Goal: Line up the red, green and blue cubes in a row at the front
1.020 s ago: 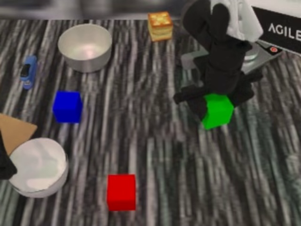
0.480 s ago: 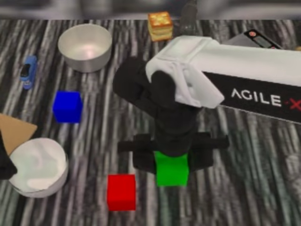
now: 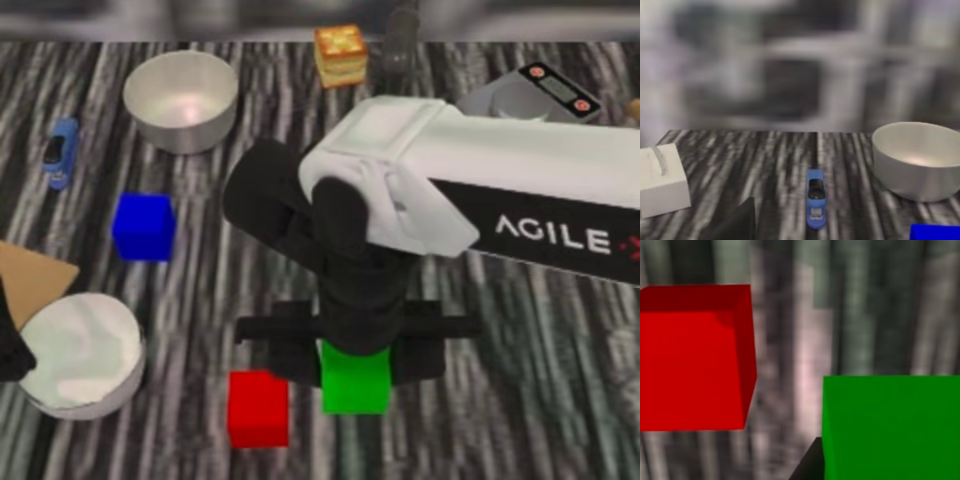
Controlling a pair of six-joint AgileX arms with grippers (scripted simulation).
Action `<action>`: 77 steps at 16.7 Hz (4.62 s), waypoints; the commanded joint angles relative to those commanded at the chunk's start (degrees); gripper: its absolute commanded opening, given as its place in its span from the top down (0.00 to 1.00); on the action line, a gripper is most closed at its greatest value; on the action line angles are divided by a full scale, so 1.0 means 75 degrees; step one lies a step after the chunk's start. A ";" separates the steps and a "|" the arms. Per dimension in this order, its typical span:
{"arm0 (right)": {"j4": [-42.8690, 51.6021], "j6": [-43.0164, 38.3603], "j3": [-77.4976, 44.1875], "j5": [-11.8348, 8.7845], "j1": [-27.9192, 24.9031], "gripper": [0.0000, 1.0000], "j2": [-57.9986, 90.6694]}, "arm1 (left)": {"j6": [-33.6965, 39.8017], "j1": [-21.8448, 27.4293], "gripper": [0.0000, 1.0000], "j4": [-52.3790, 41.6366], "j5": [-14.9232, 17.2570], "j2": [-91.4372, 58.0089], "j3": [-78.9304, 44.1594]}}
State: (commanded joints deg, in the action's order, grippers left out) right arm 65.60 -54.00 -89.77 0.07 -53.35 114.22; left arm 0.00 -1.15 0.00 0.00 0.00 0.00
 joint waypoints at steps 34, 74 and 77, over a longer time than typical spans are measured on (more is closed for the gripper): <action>-0.1902 -0.0031 0.1292 0.0013 -0.0049 0.00 0.0590 | 0.0000 0.0000 0.00 0.0000 0.0000 0.0000 0.0000; -0.7711 0.6765 1.1228 0.0432 0.6464 0.00 -1.4125 | 0.1047 0.1535 0.00 -0.8710 -0.0004 -1.5727 -1.3151; -0.8476 0.7107 1.1800 0.0115 0.6895 0.00 -1.4904 | 0.1124 0.1641 0.00 -0.9223 0.0017 -1.6702 -1.4072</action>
State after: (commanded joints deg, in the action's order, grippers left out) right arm 2.03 -0.70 -1.27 0.94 -1.63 2.44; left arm 8.43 11.16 -69.17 0.13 -125.27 -105.54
